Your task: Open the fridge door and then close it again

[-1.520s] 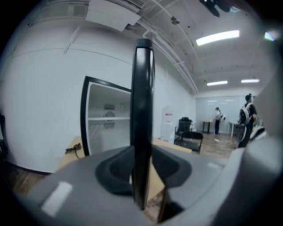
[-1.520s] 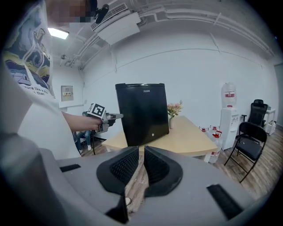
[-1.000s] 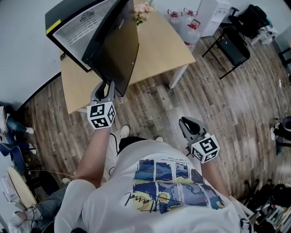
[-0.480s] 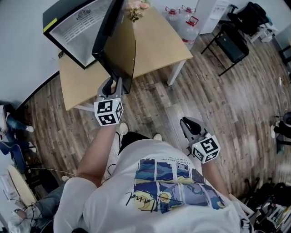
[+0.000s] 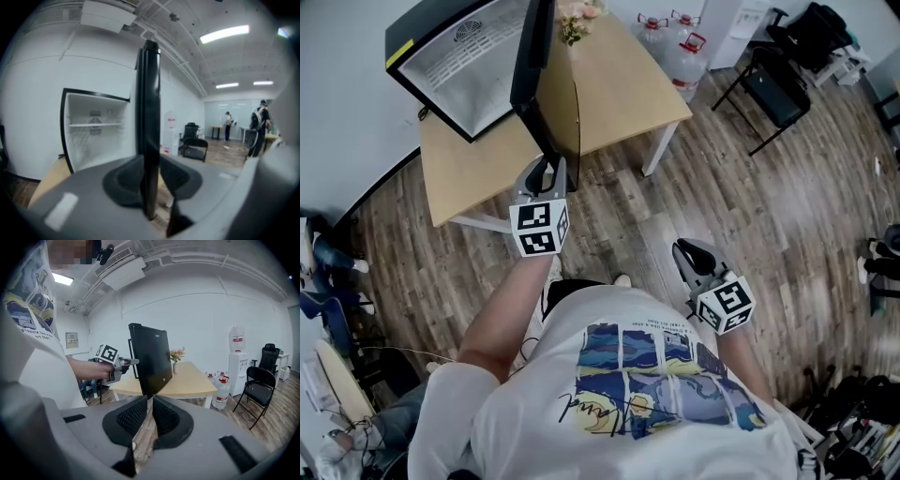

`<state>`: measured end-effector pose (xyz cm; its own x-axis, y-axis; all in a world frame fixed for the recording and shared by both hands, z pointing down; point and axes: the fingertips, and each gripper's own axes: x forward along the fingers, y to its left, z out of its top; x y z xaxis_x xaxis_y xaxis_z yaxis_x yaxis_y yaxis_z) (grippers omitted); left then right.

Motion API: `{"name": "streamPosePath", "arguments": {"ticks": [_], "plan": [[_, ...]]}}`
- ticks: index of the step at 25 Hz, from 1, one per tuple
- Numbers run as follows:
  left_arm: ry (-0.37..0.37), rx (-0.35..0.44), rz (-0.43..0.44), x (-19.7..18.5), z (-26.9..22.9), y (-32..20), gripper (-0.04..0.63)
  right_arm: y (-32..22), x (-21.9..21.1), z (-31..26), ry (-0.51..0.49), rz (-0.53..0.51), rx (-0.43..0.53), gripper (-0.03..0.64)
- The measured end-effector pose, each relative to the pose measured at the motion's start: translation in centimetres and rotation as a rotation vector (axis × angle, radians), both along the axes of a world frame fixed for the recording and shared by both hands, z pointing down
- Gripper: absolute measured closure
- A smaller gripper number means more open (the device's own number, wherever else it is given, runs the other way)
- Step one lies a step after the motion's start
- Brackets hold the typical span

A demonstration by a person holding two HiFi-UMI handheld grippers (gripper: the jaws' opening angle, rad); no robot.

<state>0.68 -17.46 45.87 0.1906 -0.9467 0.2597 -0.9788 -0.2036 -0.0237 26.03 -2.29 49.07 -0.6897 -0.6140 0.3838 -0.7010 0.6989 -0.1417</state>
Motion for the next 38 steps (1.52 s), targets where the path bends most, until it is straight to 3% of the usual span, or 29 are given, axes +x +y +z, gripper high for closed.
{"name": "streamPosePath", "arguments": {"ticks": [14, 38], "plan": [[-0.012, -0.025, -0.011, 5.3, 0.2, -0.9, 0.486, -0.7, 2.9, -0.3, -0.009, 0.054, 0.018, 0.578], [0.002, -0.023, 0.058, 13.9, -0.1, -3.9, 0.52, 0.0, 6.9, -0.3, 0.007, 0.125, 0.029, 0.578]]}}
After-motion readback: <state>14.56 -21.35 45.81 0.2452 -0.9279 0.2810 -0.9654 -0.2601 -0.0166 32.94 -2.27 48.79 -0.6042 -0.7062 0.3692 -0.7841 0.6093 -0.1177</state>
